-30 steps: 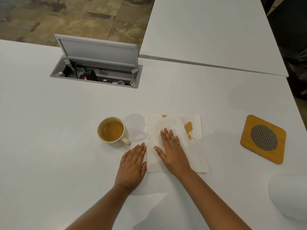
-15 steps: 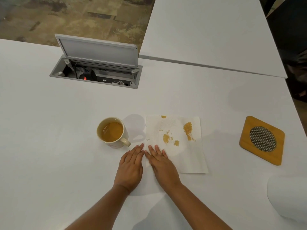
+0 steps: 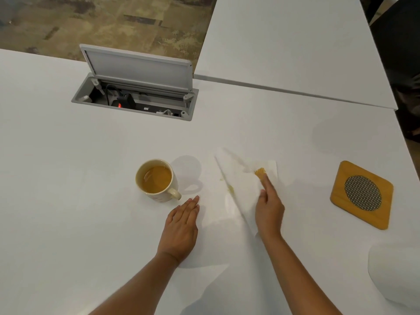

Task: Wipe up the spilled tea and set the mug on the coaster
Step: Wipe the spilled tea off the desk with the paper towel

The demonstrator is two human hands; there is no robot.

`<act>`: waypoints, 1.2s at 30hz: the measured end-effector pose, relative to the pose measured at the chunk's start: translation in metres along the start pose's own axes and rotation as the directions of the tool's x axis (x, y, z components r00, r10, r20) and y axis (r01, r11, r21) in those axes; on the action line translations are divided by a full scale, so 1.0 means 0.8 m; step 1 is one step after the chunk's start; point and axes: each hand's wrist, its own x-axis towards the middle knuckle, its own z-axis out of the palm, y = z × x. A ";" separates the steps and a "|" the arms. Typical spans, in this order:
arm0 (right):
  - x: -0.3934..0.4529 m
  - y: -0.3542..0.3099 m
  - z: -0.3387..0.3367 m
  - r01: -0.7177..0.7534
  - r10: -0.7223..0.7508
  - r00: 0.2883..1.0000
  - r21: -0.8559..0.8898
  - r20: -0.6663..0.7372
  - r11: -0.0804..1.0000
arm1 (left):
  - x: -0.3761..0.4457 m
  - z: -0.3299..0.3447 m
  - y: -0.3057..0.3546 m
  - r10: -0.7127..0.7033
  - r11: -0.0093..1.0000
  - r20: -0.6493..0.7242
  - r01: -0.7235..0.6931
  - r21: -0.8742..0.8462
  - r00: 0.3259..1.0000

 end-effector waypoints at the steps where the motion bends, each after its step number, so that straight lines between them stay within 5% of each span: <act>1: 0.003 0.000 -0.004 -0.028 0.028 0.999 0.009 -0.023 1.000 | 0.000 0.001 -0.001 -0.001 1.000 -0.001 0.001 -0.002 1.000; 5: -0.002 -0.008 -0.014 -0.012 0.013 1.000 0.031 -0.018 0.999 | 0.000 -0.001 -0.001 0.010 1.000 -0.009 -0.010 0.008 1.000; 8: -0.016 -0.012 -0.009 0.033 -0.026 0.966 -0.024 0.259 0.999 | -0.001 -0.003 0.001 0.016 1.000 -0.034 -0.015 0.016 0.999; 11: -0.024 -0.010 -0.001 -0.059 0.090 0.884 -0.081 0.458 0.995 | 0.000 -0.005 0.004 0.034 0.998 -0.067 -0.031 0.046 0.997; 15: -0.017 -0.006 -0.003 -0.098 0.170 0.938 -0.238 0.304 0.966 | 0.001 -0.005 0.002 0.083 0.991 -0.123 -0.069 0.113 0.989; 22: -0.022 0.014 -0.022 0.024 0.008 0.993 -0.274 0.116 0.961 | 0.001 -0.003 0.001 0.101 0.985 -0.139 -0.079 0.152 0.985; 26: -0.032 0.010 -0.012 0.233 -0.143 0.938 -0.270 0.316 0.934 | 0.001 -0.004 0.001 0.091 0.986 -0.125 -0.072 0.149 0.988; 29: -0.035 0.007 -0.003 0.135 -0.021 0.896 -0.227 0.443 0.965 | 0.001 -0.006 0.003 0.087 0.988 -0.110 -0.071 0.140 0.990; 36: -0.004 0.014 -0.005 0.072 0.028 0.982 -0.503 0.187 0.861 | 0.001 -0.007 0.002 0.072 0.991 -0.108 -0.059 0.117 0.992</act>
